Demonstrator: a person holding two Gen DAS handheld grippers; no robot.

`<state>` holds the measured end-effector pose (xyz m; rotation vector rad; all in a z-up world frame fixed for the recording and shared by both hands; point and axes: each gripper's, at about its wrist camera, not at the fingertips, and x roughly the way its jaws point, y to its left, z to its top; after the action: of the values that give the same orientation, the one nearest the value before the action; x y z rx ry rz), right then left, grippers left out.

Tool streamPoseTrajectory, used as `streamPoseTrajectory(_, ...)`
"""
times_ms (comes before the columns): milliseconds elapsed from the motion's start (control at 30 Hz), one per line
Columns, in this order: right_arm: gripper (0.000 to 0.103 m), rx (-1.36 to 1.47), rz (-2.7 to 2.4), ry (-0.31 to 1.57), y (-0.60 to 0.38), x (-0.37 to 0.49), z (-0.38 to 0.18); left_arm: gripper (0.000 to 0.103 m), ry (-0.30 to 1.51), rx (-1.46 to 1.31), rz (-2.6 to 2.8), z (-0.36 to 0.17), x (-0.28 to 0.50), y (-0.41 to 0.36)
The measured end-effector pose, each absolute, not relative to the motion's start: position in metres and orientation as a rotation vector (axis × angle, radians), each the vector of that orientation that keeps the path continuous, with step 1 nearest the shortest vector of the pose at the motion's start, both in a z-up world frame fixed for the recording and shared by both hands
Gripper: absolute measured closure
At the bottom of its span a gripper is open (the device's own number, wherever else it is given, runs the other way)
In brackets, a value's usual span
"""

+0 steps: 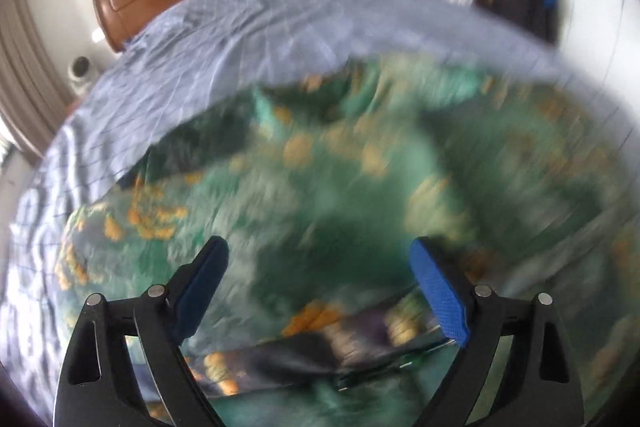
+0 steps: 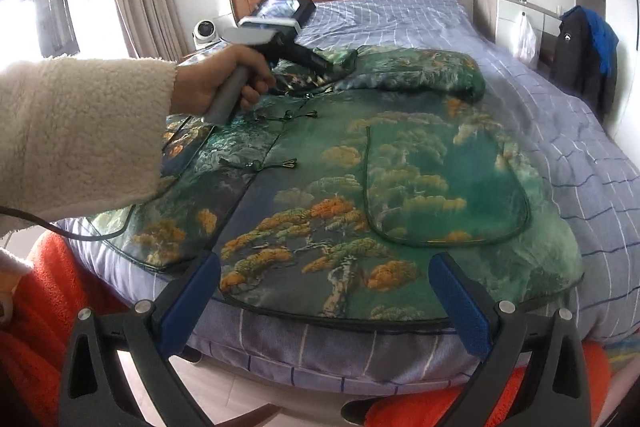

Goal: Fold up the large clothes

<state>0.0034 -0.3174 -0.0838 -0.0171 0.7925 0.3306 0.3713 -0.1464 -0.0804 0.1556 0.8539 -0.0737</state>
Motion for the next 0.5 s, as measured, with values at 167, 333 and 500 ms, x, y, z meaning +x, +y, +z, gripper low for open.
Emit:
streamPoseTrajectory(167,0.001,-0.013,0.338,0.783,-0.315,0.006,-0.083,0.001,0.827,0.137,-0.045,-0.067,0.398,-0.151)
streamPoseTrajectory(333,0.001,-0.019,0.349,0.791,-0.313,0.006,-0.086,0.001,0.973,0.151,-0.024,-0.120,0.412,-0.144)
streamPoseTrajectory(500,0.001,-0.025,0.347,0.768,-0.314,0.003,-0.082,0.002,0.828,0.086,-0.042,-0.066,0.364,-0.122)
